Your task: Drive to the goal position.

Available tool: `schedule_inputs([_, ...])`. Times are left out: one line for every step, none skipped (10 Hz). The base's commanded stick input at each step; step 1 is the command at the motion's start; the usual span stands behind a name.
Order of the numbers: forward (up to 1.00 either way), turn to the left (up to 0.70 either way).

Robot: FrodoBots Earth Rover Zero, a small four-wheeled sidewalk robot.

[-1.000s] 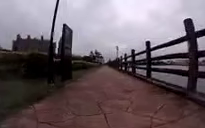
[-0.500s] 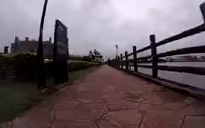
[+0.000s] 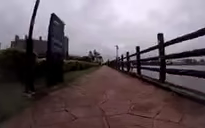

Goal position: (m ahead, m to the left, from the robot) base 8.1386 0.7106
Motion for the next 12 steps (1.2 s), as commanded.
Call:
schedule_inputs([1.00, 0.00])
schedule_inputs([1.00, 0.00])
schedule_inputs([1.00, 0.00])
schedule_inputs([1.00, 0.00])
schedule_inputs([1.00, 0.00])
schedule_inputs([1.00, 0.00])
schedule_inputs([1.00, 0.00])
schedule_inputs([1.00, 0.00])
schedule_inputs([1.00, 0.00])
schedule_inputs([1.00, 0.00])
schedule_inputs([1.00, 0.00])
schedule_inputs([1.00, 0.00])
